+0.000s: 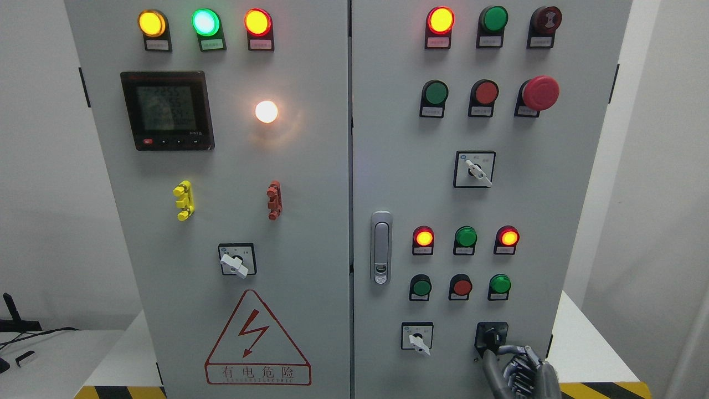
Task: Trip black knob to open circuit
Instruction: 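Twist the black knob with the right hand to its other position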
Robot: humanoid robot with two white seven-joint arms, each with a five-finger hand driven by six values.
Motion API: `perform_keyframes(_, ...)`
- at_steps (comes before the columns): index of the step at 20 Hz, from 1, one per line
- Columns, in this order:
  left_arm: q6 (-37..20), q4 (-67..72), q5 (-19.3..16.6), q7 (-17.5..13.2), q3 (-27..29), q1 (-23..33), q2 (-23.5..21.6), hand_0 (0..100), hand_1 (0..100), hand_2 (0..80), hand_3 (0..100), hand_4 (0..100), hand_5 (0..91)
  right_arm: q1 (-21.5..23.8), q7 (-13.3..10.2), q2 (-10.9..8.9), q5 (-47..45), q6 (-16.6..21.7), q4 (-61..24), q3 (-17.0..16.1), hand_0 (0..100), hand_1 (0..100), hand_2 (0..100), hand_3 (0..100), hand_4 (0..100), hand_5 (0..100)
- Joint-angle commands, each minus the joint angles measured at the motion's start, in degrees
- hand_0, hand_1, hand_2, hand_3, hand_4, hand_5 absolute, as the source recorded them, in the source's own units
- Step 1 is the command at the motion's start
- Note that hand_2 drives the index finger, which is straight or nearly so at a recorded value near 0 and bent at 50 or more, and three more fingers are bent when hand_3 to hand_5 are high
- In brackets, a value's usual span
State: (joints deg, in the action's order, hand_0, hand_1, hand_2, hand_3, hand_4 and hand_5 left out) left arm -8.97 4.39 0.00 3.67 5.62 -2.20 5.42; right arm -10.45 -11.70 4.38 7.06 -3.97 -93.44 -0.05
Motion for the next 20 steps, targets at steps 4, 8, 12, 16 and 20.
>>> perform_keyframes(4,0.01,0.0,0.26,0.02,0.0,0.0,0.03,12,39,0.0,0,0,0.0,0.07,0.01,0.02,0.06,-0.16,-0.07,0.4,39,67,54,92,100,100)
perform_keyframes(8,0.01,0.0,0.26,0.02,0.0,0.09,-0.06,12,39,0.0,0,0,0.0,0.07,0.1,0.02,0.06,-0.16,-0.07,0.4,39,67,54,92,100,100)
perform_keyframes(12,0.01,0.0,0.26,0.02,0.0,0.0,0.03,12,39,0.0,0,0,0.0,-0.01,0.19,0.02,0.06,-0.16,-0.07,0.49,39,67,54,93,100,100)
perform_keyframes(16,0.01,0.0,0.26,0.02,0.0,0.0,0.03,12,39,0.0,0,0,0.0,-0.01,0.19,0.02,0.06,-0.16,-0.07,0.66,39,67,55,93,100,100)
perform_keyframes(20,0.01,0.0,0.26,0.02,0.0,0.0,-0.06,12,39,0.0,0,0,0.0,-0.01,0.19,0.02,0.15,-0.16,0.01,0.75,39,67,55,93,100,100)
